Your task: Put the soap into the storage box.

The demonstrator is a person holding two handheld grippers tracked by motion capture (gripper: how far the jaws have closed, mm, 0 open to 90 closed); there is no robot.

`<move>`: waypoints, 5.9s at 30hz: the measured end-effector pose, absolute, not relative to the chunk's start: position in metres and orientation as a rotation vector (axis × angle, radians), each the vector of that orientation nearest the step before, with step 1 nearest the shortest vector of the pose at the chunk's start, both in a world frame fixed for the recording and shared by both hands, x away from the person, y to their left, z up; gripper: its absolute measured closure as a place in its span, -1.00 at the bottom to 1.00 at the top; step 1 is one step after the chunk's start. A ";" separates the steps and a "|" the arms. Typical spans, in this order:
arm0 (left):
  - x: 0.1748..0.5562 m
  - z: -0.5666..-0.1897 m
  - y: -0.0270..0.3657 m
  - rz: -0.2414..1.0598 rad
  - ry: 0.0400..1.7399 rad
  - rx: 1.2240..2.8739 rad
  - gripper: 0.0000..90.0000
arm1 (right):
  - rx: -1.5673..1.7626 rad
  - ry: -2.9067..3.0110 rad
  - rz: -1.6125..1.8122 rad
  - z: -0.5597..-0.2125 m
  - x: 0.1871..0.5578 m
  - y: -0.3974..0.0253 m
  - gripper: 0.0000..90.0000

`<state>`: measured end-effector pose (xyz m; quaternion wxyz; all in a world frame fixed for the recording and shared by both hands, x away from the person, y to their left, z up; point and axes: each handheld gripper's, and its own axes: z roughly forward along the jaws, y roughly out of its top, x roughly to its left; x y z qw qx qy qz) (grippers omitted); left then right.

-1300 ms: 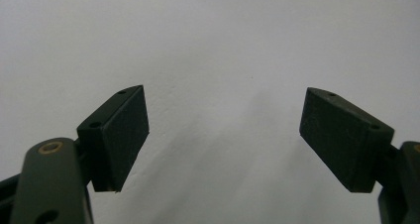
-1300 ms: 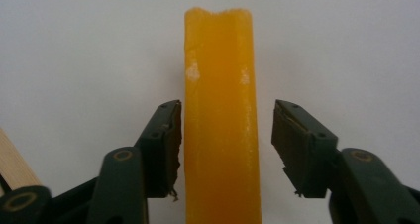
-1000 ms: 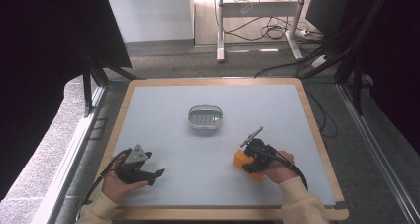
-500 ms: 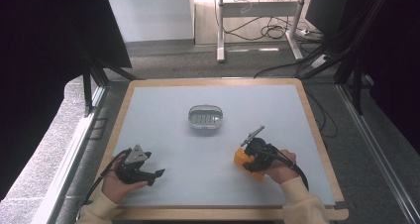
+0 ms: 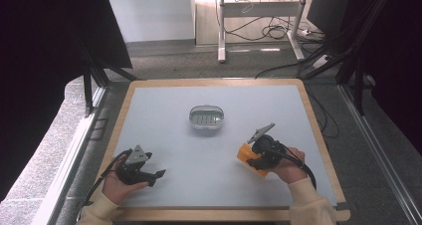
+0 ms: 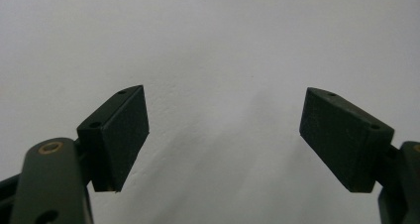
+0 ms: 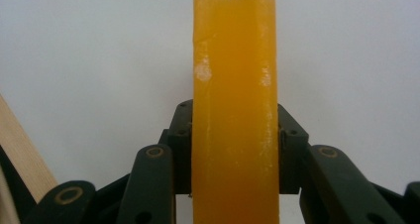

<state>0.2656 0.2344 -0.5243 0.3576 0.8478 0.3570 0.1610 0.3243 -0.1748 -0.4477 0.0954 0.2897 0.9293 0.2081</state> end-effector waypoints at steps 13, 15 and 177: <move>0.266 -0.525 0.234 0.413 0.919 2.197 -0.58 | 0.838 2.760 0.639 -0.446 0.326 -0.174 0.37; 0.266 -0.525 0.234 0.412 0.919 2.198 -0.58 | 0.831 2.758 0.642 -0.446 0.327 -0.173 0.37; 0.267 -0.526 0.233 0.394 0.905 2.222 -0.58 | 0.514 2.833 0.683 -0.388 0.478 -0.093 0.37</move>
